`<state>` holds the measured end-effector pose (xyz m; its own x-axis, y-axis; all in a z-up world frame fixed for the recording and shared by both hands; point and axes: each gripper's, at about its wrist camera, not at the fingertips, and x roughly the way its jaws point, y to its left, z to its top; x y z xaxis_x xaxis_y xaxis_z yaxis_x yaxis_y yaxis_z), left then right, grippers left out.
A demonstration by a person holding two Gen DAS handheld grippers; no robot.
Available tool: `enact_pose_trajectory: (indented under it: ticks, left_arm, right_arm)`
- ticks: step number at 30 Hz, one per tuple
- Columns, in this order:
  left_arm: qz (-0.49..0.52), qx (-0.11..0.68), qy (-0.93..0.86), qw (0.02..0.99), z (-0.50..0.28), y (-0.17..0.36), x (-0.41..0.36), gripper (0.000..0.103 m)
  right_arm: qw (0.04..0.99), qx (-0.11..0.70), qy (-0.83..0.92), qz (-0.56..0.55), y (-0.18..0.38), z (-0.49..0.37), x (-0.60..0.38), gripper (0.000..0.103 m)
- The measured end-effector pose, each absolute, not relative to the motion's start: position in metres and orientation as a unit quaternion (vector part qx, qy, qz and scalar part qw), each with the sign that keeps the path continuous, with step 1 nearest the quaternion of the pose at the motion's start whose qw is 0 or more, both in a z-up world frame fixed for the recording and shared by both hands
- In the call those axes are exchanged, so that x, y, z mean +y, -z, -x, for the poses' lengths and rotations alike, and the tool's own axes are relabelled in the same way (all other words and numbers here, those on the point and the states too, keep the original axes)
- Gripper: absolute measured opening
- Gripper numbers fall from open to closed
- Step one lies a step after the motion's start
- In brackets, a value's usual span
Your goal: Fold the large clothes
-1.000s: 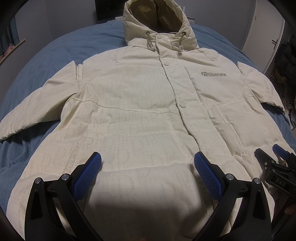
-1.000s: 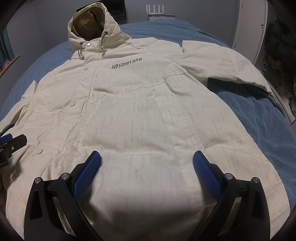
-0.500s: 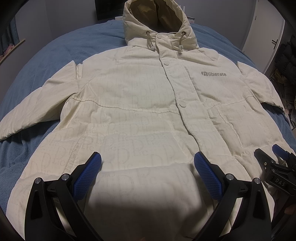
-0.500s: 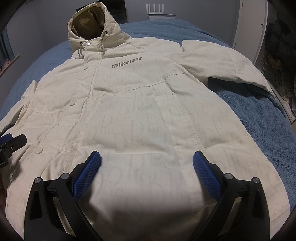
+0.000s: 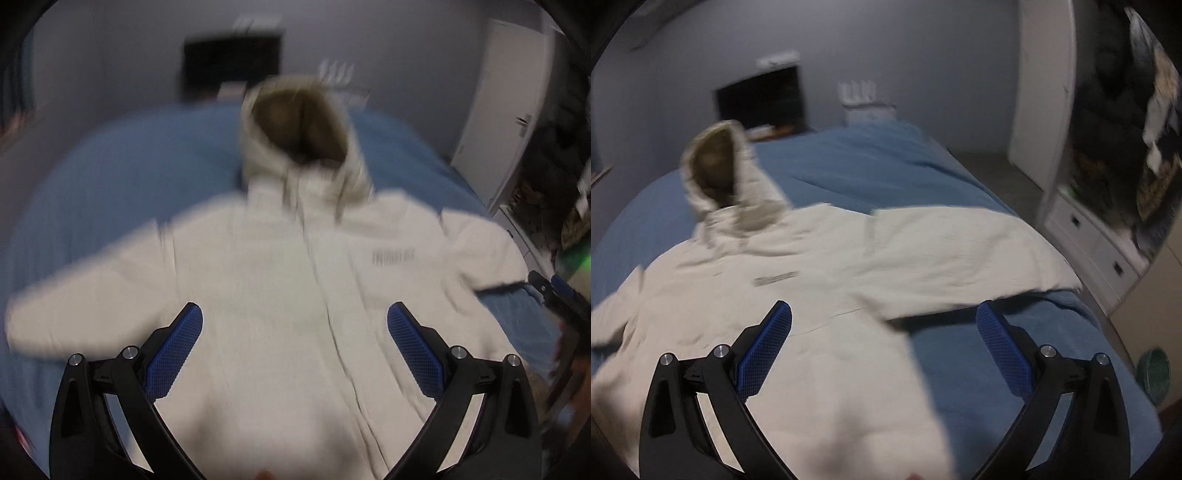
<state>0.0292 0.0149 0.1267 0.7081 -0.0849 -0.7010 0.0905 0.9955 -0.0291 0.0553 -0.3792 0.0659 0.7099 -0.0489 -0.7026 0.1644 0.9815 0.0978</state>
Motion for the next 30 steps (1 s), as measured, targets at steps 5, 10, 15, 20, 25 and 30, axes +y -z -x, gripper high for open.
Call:
enact_pose_trajectory:
  ticks: [5,10,15,20,25,30]
  left_arm:
    - [-0.05,0.387,0.041,0.92,-0.072,-0.123,0.009,0.097]
    - [-0.019,0.425,0.067,0.903,-0.084,-0.069,0.012,0.097]
    - [-0.003,0.455,0.088,0.886,-0.087,-0.02,0.012,0.097]
    - [0.009,0.467,0.094,0.879,-0.097,-0.004,0.016,0.097]
    - [0.039,0.472,0.089,0.876,-0.108,0.005,0.027,0.097]
    - [0.056,0.476,0.074,0.875,-0.116,0.011,0.036,0.097]
  right_arm:
    - [0.884,0.421,0.096,-0.179,-0.022,-0.088,-0.452,0.096]
    - [0.851,0.446,0.098,-0.261,0.021,-0.118,-0.493,0.095]
    - [0.82,0.466,0.068,-0.324,0.059,-0.135,-0.503,0.067]
    - [0.83,0.438,0.088,-0.335,0.06,-0.147,-0.518,0.035]
    - [0.82,0.385,0.138,-0.399,0.062,-0.148,-0.574,0.035]
    - [0.808,0.336,0.169,-0.453,0.064,-0.141,-0.621,0.035]
